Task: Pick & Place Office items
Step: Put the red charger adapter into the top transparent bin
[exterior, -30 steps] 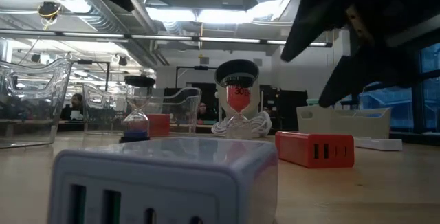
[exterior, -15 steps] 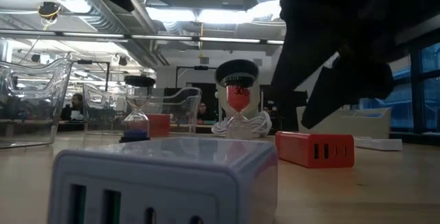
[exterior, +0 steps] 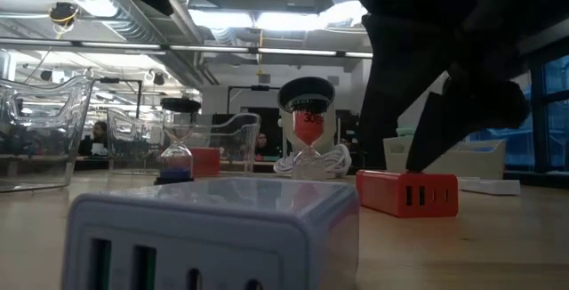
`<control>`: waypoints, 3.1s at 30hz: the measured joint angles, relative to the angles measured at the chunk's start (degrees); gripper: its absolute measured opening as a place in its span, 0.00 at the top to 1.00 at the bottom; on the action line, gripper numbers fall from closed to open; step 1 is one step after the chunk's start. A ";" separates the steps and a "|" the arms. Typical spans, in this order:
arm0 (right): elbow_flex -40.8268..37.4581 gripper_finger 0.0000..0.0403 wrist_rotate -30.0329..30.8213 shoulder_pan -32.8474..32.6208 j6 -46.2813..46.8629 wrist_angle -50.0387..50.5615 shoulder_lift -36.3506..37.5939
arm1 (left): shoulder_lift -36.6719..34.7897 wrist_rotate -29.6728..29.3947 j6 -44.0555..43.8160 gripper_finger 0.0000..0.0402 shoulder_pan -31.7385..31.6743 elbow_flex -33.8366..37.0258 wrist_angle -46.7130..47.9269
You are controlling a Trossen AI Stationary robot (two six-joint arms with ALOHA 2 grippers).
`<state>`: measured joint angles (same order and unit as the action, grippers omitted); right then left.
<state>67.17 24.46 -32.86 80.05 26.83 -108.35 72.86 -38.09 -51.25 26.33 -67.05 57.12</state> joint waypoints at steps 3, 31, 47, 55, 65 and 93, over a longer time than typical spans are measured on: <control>0.00 0.09 0.30 -0.20 2.03 0.05 -0.61 | 0.00 -0.01 0.97 0.44 0.00 0.02 0.00; -0.06 0.09 -0.31 1.53 -29.69 0.65 -4.63 | 0.00 -1.43 2.56 0.44 -0.07 0.04 0.11; 0.00 0.09 -1.60 1.46 -34.79 -0.58 -4.58 | 0.00 -1.66 2.54 0.44 -0.07 0.04 0.11; 0.03 0.13 -4.96 2.44 -29.20 0.23 -4.49 | 0.00 -1.68 2.54 0.44 -0.07 0.04 0.11; 0.03 0.41 -3.72 2.34 -25.68 1.10 -4.49 | 0.00 -1.53 2.52 0.44 -0.09 0.04 0.09; 17.34 0.44 28.94 2.72 -65.60 4.93 4.41 | -0.02 10.55 4.20 0.44 -6.44 0.08 -25.82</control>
<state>84.51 53.40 -30.14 14.46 31.76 -103.94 72.84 -27.54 -47.05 19.89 -66.96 31.30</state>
